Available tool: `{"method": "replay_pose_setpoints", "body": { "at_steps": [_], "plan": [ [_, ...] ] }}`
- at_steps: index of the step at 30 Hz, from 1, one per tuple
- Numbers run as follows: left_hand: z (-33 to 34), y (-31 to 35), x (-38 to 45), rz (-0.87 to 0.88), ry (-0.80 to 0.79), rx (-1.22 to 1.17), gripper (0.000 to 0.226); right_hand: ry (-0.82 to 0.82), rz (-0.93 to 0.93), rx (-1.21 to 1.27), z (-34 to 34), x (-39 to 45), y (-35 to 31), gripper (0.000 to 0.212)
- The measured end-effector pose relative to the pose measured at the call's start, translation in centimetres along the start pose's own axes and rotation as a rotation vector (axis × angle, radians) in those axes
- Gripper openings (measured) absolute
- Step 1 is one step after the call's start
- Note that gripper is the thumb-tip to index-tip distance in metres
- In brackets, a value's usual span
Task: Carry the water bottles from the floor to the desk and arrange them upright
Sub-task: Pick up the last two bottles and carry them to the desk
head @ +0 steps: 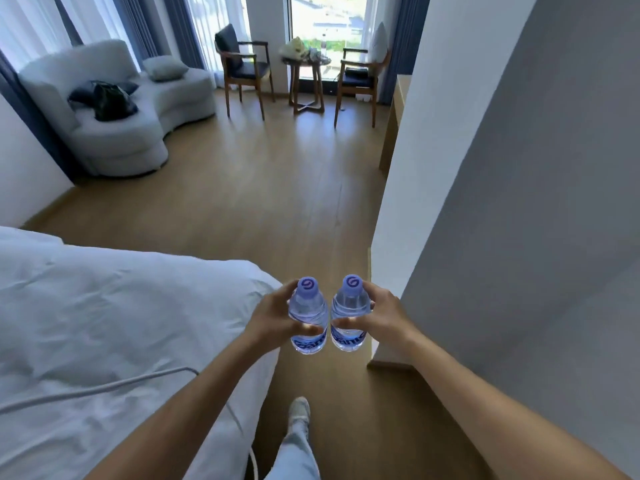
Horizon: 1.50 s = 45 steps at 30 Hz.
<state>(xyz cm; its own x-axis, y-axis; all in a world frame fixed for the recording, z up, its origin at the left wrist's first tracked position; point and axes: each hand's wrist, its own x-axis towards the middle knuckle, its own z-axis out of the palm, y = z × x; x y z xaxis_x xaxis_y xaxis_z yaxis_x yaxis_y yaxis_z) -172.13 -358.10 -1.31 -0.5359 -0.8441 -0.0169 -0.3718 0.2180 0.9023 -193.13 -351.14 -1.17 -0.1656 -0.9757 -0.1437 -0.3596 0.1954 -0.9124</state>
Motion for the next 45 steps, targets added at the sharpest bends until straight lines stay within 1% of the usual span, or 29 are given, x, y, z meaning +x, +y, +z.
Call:
{"method": "replay_pose_setpoints", "body": {
  "at_steps": [6,9,12,15,19,21,24,28,33,38,43,45],
  "plan": [
    [-6.2,-1.3,16.4,0.003,-0.056,-0.002,0.067,0.063,0.011,0.009,-2.1,16.0,-3.6,0.056],
    [-8.4,-2.1,24.4,0.000,-0.033,-0.007,0.066,0.111,0.008,-0.002,-3.2,23.7,-5.1,0.057],
    [-10.0,-3.5,32.1,0.005,-0.050,0.035,0.066,0.132,0.014,0.002,-4.2,31.0,-5.5,0.060],
    [-11.1,-5.1,40.4,-0.003,-0.077,0.064,0.068,0.133,0.029,-0.008,-5.7,39.1,-4.5,0.060],
    [-11.8,-6.5,51.6,-0.041,-0.076,0.066,0.067,0.128,0.039,-0.002,-8.4,49.9,-3.2,0.065],
    [-12.2,-6.7,56.8,-0.096,-0.095,0.062,0.067,0.125,0.044,0.005,-9.9,54.8,-3.2,0.063],
    [-13.0,-6.7,65.0,-0.130,-0.113,0.059,0.067,0.135,0.046,0.016,-12.6,62.2,-3.5,0.061],
    [-13.6,-5.9,74.8,-0.130,-0.117,0.051,0.065,0.156,0.035,0.028,-16.5,70.7,-3.7,0.058],
    [-13.6,-5.9,88.2,-0.095,-0.185,0.065,0.062,0.203,0.049,0.035,-21.4,81.6,-3.0,0.056],
    [-13.2,-5.1,102.8,-0.032,-0.300,0.119,0.058,0.312,0.112,0.051,-26.8,92.4,-2.4,0.046],
    [-12.5,-2.4,115.9,0.037,-0.406,0.152,0.059,0.436,0.182,0.108,-32.4,101.2,-2.6,0.040],
    [-11.7,-1.3,120.4,0.058,-0.428,0.167,0.056,0.506,0.182,0.121,-34.5,104.2,-2.7,0.030]
  ]
}}
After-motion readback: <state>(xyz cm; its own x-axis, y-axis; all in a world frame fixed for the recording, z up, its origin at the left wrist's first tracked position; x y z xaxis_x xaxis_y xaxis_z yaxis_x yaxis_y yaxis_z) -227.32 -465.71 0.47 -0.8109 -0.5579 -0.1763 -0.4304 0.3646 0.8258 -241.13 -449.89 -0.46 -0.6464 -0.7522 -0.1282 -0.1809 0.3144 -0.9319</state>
